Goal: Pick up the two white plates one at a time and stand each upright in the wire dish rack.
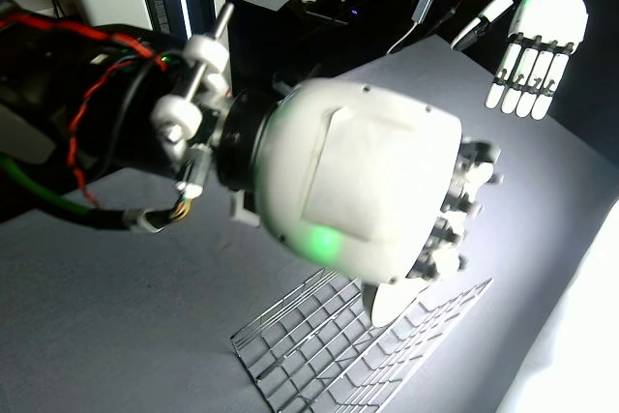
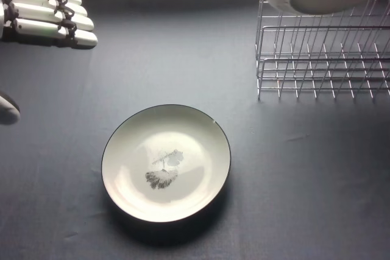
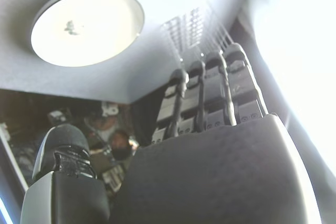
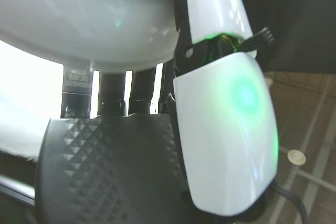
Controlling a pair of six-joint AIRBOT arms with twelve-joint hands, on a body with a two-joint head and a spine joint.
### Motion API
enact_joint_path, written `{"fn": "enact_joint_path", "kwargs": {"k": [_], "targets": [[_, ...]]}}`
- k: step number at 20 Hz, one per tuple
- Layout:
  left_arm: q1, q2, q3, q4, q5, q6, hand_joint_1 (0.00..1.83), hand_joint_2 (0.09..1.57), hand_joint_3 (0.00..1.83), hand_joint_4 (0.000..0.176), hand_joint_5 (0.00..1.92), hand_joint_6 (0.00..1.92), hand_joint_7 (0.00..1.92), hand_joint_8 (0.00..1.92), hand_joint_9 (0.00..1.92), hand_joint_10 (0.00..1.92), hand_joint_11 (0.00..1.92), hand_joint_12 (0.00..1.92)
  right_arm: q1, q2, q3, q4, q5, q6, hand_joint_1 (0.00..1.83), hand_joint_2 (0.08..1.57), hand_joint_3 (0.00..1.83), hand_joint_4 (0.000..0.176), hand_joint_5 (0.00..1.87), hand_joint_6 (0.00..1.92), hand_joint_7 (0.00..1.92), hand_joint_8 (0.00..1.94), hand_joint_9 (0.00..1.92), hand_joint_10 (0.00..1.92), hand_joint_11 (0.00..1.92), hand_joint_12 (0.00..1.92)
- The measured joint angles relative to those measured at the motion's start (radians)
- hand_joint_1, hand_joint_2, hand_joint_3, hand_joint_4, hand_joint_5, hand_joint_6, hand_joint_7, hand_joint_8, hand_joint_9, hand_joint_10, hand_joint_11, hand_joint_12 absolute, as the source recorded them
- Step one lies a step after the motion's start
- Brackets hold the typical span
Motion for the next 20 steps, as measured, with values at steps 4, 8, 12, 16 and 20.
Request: {"fn": "enact_joint_path", "kwargs": {"k": [4, 8, 12, 16, 20], "targets": [[0.01, 0.0, 0.002, 0.003, 0.0, 0.0, 0.0, 1.08, 0.01, 0.0, 0.0, 0.0, 0.0, 0.0, 0.0, 0.0, 0.0, 0.0, -0.023, 0.014, 0.002, 0.0, -0.002, 0.001, 1.5, 1.05, 0.0, 0.0, 1.01, 0.91, 1.19, 0.49, 1.06, 0.77, 0.86, 1.47], [0.01, -0.003, 0.008, 0.004, -0.002, 0.003, 0.0, 1.09, 0.01, 0.0, 0.03, 0.01, 0.01, 0.01, 0.0, 0.0, 0.0, 0.0, -0.064, 0.013, 0.034, 0.001, 0.0, 0.006, 1.5, 1.03, 0.0, 0.0, 1.01, 0.87, 1.3, 0.33, 1.12, 0.66, 0.94, 1.38], [0.018, -0.012, 0.022, 0.006, 0.0, 0.012, 0.0, 1.09, 0.01, 0.0, 0.0, 0.0, 0.0, 0.0, 0.0, 0.0, 0.0, 0.0, -0.111, 0.015, 0.069, 0.009, 0.023, 0.02, 1.5, 1.03, 0.0, 0.0, 1.03, 0.82, 1.38, 0.17, 1.13, 0.64, 0.91, 1.39], [0.02, -0.017, 0.03, 0.003, -0.005, 0.018, 0.0, 1.08, 0.0, 0.0, 0.0, 0.0, 0.0, 0.0, 0.0, 0.0, 0.0, 0.0, -0.178, 0.014, 0.098, 0.011, 0.066, 0.027, 1.5, 1.02, 0.0, 0.0, 1.04, 0.83, 1.36, 0.17, 1.15, 0.62, 0.93, 1.37], [0.02, -0.017, 0.031, 0.004, -0.005, 0.022, 0.0, 1.1, 0.01, 0.0, 0.0, 0.0, 0.0, 0.0, 0.0, 0.0, 0.0, 0.0, -0.238, 0.006, 0.138, 0.014, 0.11, 0.04, 1.48, 1.03, 0.0, 0.0, 1.02, 0.86, 1.31, 0.24, 1.12, 0.72, 0.91, 1.34]]}}
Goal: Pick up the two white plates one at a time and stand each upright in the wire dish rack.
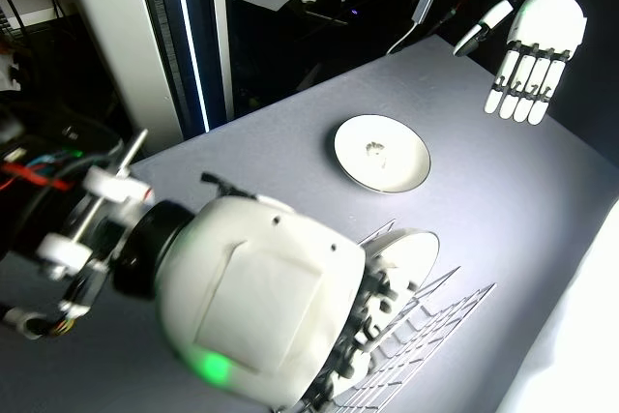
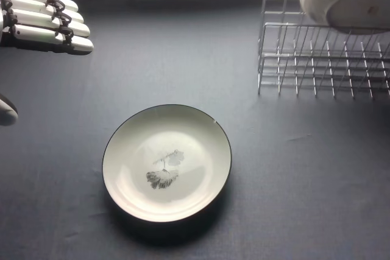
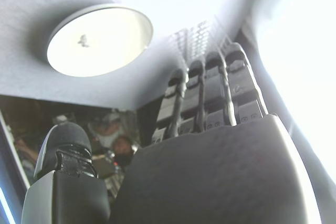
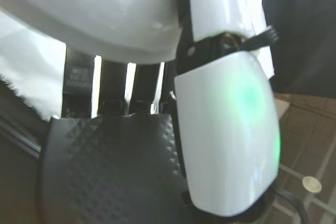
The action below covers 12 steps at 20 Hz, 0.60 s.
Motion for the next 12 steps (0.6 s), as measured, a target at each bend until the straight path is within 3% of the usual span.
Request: {"fn": "enact_joint_path", "kwargs": {"k": [2, 7, 12], "targets": [[0.0, 0.0, -0.004, -0.001, 0.001, 0.006, 0.0, 1.1, 0.01, 0.0, 0.0, 0.0, 0.0, 0.0, 0.0, 0.0, 0.0, 0.0, -0.021, -0.009, 0.021, 0.005, 0.02, -0.001, 1.5, 1.03, 0.0, 0.0, 1.01, 0.85, 1.31, 0.26, 1.14, 0.66, 0.93, 1.39], [0.023, -0.005, -0.02, -0.018, 0.008, 0.036, 0.0, 1.09, 0.0, 0.0, 0.0, 0.0, 0.0, 0.0, 0.0, 0.0, 0.0, 0.0, -0.059, -0.035, 0.072, -0.001, 0.014, -0.016, 1.49, 1.06, 0.0, 0.0, 0.99, 0.9, 1.18, 0.53, 1.01, 0.84, 0.92, 1.43], [0.061, -0.006, -0.027, -0.039, 0.006, 0.058, 0.0, 1.09, 0.0, 0.0, 0.03, 0.01, 0.02, 0.01, 0.01, 0.0, 0.03, 0.01, -0.07, -0.038, 0.055, -0.006, -0.046, -0.031, 1.5, 1.05, 0.0, 0.0, 1.03, 0.86, 1.21, 0.49, 1.03, 0.8, 0.94, 1.4]]}}
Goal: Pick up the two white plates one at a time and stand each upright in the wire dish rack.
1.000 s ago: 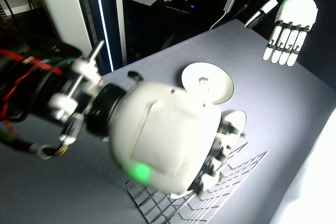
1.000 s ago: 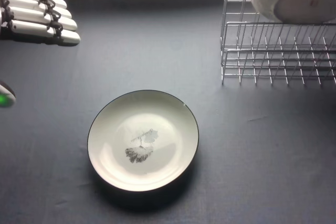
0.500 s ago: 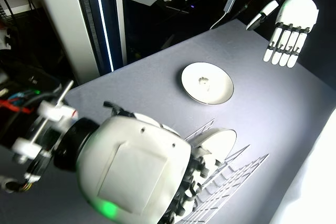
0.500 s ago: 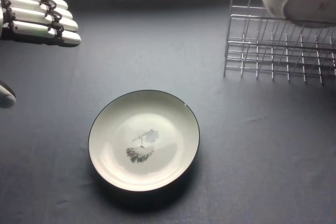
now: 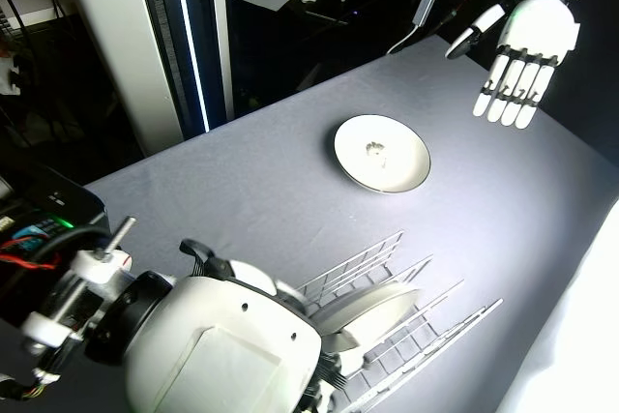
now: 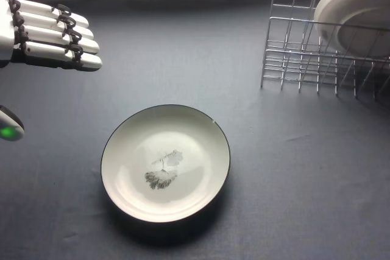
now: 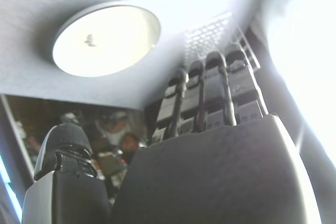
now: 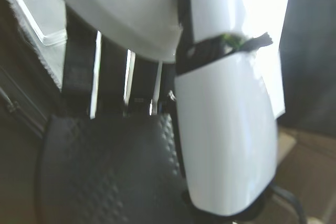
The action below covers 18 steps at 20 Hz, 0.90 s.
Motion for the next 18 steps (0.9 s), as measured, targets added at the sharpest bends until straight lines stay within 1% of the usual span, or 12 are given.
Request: {"fn": "enact_joint_path", "kwargs": {"k": [2, 4, 5, 6, 7, 8, 9, 10, 12, 15, 17, 18], "targets": [[0.014, 0.0, -0.003, -0.01, 0.007, 0.008, 0.0, 1.09, 0.0, 0.0, 0.0, 0.0, 0.0, 0.0, 0.0, 0.0, 0.0, 0.0, 0.001, 0.001, -0.025, 0.0, 0.006, -0.006, 1.5, 1.05, 0.0, 0.0, 1.02, 0.88, 1.19, 0.5, 1.02, 0.8, 0.94, 1.39], [0.031, 0.0, -0.003, -0.016, 0.004, 0.019, 0.0, 1.09, 0.0, 0.0, 0.0, 0.0, 0.0, 0.0, 0.0, 0.0, 0.0, 0.0, 0.001, 0.001, -0.048, 0.0, 0.02, -0.006, 1.5, 1.06, 0.0, 0.0, 0.98, 0.89, 1.13, 0.62, 1.04, 0.82, 0.93, 1.43], [0.043, 0.0, -0.003, -0.029, 0.005, 0.03, 0.0, 1.09, 0.0, 0.0, 0.0, 0.0, 0.0, 0.0, 0.0, 0.0, 0.0, 0.0, 0.002, 0.001, -0.059, 0.0, 0.023, -0.006, 1.49, 1.08, 0.0, 0.0, 0.91, 0.98, 1.09, 0.69, 1.0, 0.89, 0.9, 1.47], [0.059, -0.002, -0.003, -0.039, 0.0, 0.034, 0.0, 1.09, 0.0, 0.0, 0.0, 0.0, 0.0, 0.0, 0.0, 0.0, 0.0, 0.0, 0.006, 0.001, -0.062, -0.013, 0.022, -0.005, 1.39, 1.12, 0.01, 0.0, 0.83, 1.18, 1.02, 0.86, 0.91, 1.13, 0.73, 1.22], [0.067, -0.005, -0.003, -0.047, -0.003, 0.037, 0.0, 1.09, 0.0, 0.0, 0.0, 0.0, 0.0, 0.0, 0.0, 0.0, 0.0, 0.0, 0.006, 0.001, -0.065, -0.023, 0.021, -0.006, 1.25, 1.15, 0.0, 0.0, 0.82, 1.25, 0.98, 0.95, 0.83, 0.66, 0.64, 1.12], [0.085, -0.009, -0.003, -0.064, -0.02, 0.04, 0.0, 1.09, 0.0, 0.0, 0.01, 0.0, 0.0, 0.0, 0.0, 0.0, 0.0, 0.0, 0.006, -0.002, -0.067, -0.033, 0.019, -0.008, 1.3, 1.1, 0.0, 0.0, 0.71, 0.6, 0.81, 0.46, 0.76, 0.4, 0.49, 1.11], [0.098, -0.01, -0.006, -0.073, -0.031, 0.042, 0.0, 1.09, 0.0, 0.0, 0.01, 0.0, 0.0, 0.0, 0.0, 0.0, 0.0, 0.0, 0.006, -0.002, -0.067, -0.029, 0.019, -0.005, 1.32, 1.06, 0.0, 0.0, 0.78, 0.28, 0.86, 0.18, 0.8, 0.24, 0.49, 1.05], [0.124, -0.01, -0.02, -0.085, -0.034, 0.053, 0.0, 1.09, 0.0, 0.0, 0.0, 0.0, 0.0, 0.0, 0.0, 0.0, 0.0, 0.0, 0.006, 0.0, -0.067, -0.027, 0.029, 0.002, 1.33, 1.02, 0.0, 0.0, 0.81, 0.12, 0.86, 0.06, 0.81, 0.13, 0.48, 1.03], [0.175, -0.011, -0.053, -0.104, -0.037, 0.068, 0.0, 1.09, 0.0, 0.0, 0.02, 0.01, 0.0, 0.0, 0.0, 0.0, 0.0, 0.0, 0.012, 0.0, -0.066, -0.022, 0.041, 0.0, 1.33, 1.02, 0.0, 0.0, 0.8, 0.02, 0.83, 0.0, 0.79, 0.04, 0.41, 1.02], [0.241, -0.013, -0.085, -0.104, -0.026, 0.089, 0.0, 1.09, 0.0, 0.0, 0.01, 0.0, 0.0, 0.0, 0.0, 0.0, 0.0, 0.0, 0.051, 0.0, -0.067, -0.029, 0.03, -0.002, 1.29, 1.02, 0.0, 0.0, 0.73, 0.0, 0.74, 0.0, 0.71, 0.0, 0.29, 1.07], [0.273, -0.012, -0.1, -0.118, -0.007, 0.104, 0.0, 1.08, 0.0, 0.0, 0.0, 0.0, 0.0, 0.0, 0.0, 0.0, 0.0, 0.0, 0.087, 0.001, -0.074, -0.022, 0.045, -0.002, 1.24, 1.01, 0.0, 0.0, 0.57, 0.0, 0.61, 0.0, 0.58, 0.0, 0.14, 1.13], [0.283, -0.013, -0.106, -0.119, 0.004, 0.108, 0.0, 1.09, 0.0, 0.0, 0.0, 0.0, 0.0, 0.0, 0.0, 0.0, 0.0, 0.0, 0.106, 0.003, -0.085, -0.023, 0.044, -0.002, 1.1, 1.06, 0.02, 0.0, 0.35, 0.0, 0.4, 0.0, 0.38, 0.0, 0.03, 1.04]]}}
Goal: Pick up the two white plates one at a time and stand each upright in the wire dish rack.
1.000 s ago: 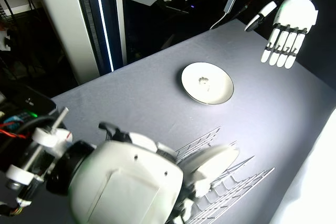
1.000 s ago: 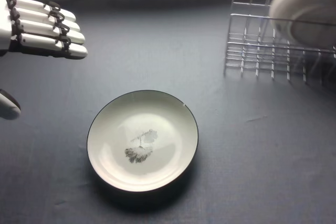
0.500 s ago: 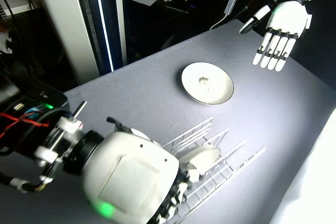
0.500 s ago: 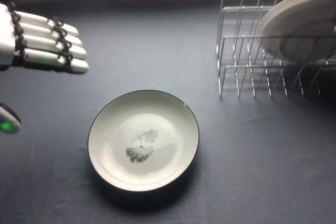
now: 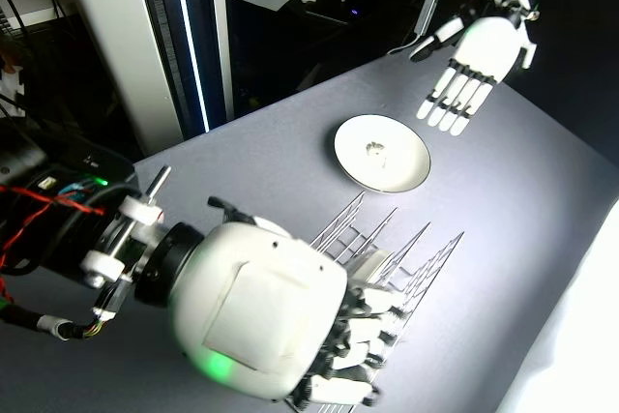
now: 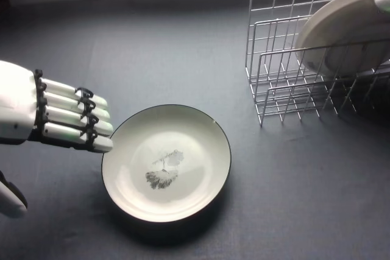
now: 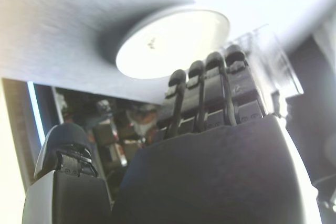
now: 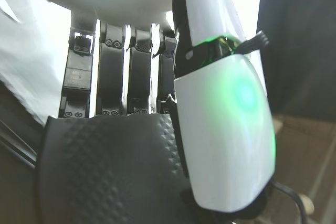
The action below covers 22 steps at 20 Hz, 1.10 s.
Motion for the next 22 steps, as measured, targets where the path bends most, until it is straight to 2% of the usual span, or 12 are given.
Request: {"fn": "enact_joint_path", "kwargs": {"k": [1, 2, 3, 4, 7, 8, 9, 10, 11, 15, 18, 22], "targets": [[0.004, 0.0, -0.009, -0.001, 0.013, 0.0, 0.0, 1.09, 0.0, 0.0, 0.0, 0.0, 0.0, 0.0, 0.0, 0.0, 0.0, 0.0, 0.013, 0.002, -0.011, -0.01, 0.0, 0.0, 0.96, 1.08, 0.02, 0.0, 0.17, 0.0, 0.18, 0.0, 0.18, 0.0, 0.0, 0.72], [0.011, 0.0, -0.018, -0.005, 0.024, 0.002, 0.0, 1.08, 0.0, 0.0, 0.0, 0.0, 0.0, 0.0, 0.0, 0.0, 0.0, 0.0, 0.027, 0.004, -0.018, -0.039, -0.003, 0.0, 0.94, 1.06, 0.0, 0.0, 0.08, 0.0, 0.08, 0.0, 0.07, 0.0, 0.0, 0.48], [0.014, 0.0, -0.026, -0.008, 0.03, 0.003, 0.0, 1.08, 0.0, 0.0, 0.0, 0.0, 0.0, 0.0, 0.0, 0.0, 0.0, 0.0, 0.039, 0.005, -0.026, -0.061, -0.001, 0.001, 0.94, 0.98, 0.0, 0.0, 0.01, 0.0, 0.02, 0.0, 0.01, 0.0, 0.0, 0.25], [0.018, -0.002, -0.04, -0.008, 0.039, 0.007, 0.0, 1.08, 0.0, 0.0, 0.01, 0.0, 0.0, 0.0, 0.0, 0.0, 0.0, 0.0, 0.047, 0.008, -0.035, -0.108, 0.01, 0.002, 0.86, 0.93, 0.0, 0.0, 0.0, 0.0, 0.0, 0.0, 0.0, 0.0, 0.0, 0.05], [0.032, -0.012, -0.061, -0.013, 0.072, 0.011, 0.0, 1.09, 0.0, 0.0, 0.0, 0.0, 0.0, 0.0, 0.0, 0.0, 0.0, 0.0, 0.057, 0.01, -0.05, -0.373, 0.05, 0.0, 0.91, 0.84, 0.0, 0.0, 0.0, 0.0, 0.0, 0.0, 0.0, 0.0, 0.0, 0.0], [0.034, -0.014, -0.063, -0.014, 0.081, 0.011, 0.0, 1.08, 0.0, 0.0, 0.0, 0.0, 0.0, 0.0, 0.0, 0.0, 0.0, 0.0, 0.057, 0.01, -0.059, -0.458, 0.061, 0.0, 1.04, 0.81, 0.0, 0.0, 0.0, 0.0, 0.0, 0.0, 0.0, 0.0, 0.0, 0.0], [0.04, -0.014, -0.068, -0.016, 0.095, 0.011, 0.0, 1.08, 0.0, 0.0, 0.01, 0.0, 0.0, 0.0, 0.0, 0.0, 0.0, 0.0, 0.057, 0.009, -0.066, -0.525, 0.069, -0.001, 1.11, 0.85, 0.0, 0.0, 0.0, 0.0, 0.0, 0.0, 0.0, 0.0, 0.0, 0.0], [0.047, -0.016, -0.072, -0.017, 0.107, 0.011, 0.0, 1.08, 0.0, 0.0, 0.01, 0.0, 0.0, 0.0, 0.0, 0.0, 0.0, 0.0, 0.057, 0.008, -0.073, -0.574, 0.079, 0.0, 1.11, 0.84, 0.0, 0.0, 0.0, 0.0, 0.0, 0.0, 0.0, 0.0, 0.0, 0.0], [0.055, -0.016, -0.077, -0.017, 0.116, 0.013, 0.0, 1.08, 0.0, 0.0, 0.0, 0.0, 0.0, 0.0, 0.0, 0.0, 0.0, 0.0, 0.057, 0.008, -0.08, -0.619, 0.083, -0.001, 1.19, 0.8, 0.0, 0.0, 0.0, 0.0, 0.0, 0.0, 0.0, 0.0, 0.0, 0.0], [0.091, -0.019, -0.084, -0.027, 0.14, 0.02, 0.0, 1.08, 0.0, 0.0, 0.0, 0.0, 0.0, 0.0, 0.0, 0.0, 0.0, 0.0, 0.058, 0.01, -0.148, -0.764, 0.089, 0.0, 1.43, 0.94, 0.02, 0.0, 0.0, 0.0, 0.0, 0.0, 0.0, 0.0, 0.0, 0.0], [0.11, -0.022, -0.085, -0.041, 0.145, 0.024, 0.0, 1.09, 0.0, 0.0, 0.0, 0.0, 0.0, 0.0, 0.0, 0.0, 0.0, 0.0, 0.068, 0.009, -0.205, -0.827, 0.093, 0.004, 1.55, 1.07, 0.02, 0.0, 0.0, 0.0, 0.0, 0.0, 0.0, 0.0, 0.0, 0.0], [0.136, -0.025, -0.085, -0.043, 0.158, 0.027, 0.0, 1.09, 0.0, 0.0, 0.0, 0.0, 0.0, 0.0, 0.0, 0.0, 0.0, 0.0, 0.068, -0.01, -0.246, -0.9, 0.057, 0.003, 1.74, 1.14, 0.03, 0.004, 0.0, 0.0, 0.0, 0.0, 0.0, 0.0, 0.0, 0.0]]}}
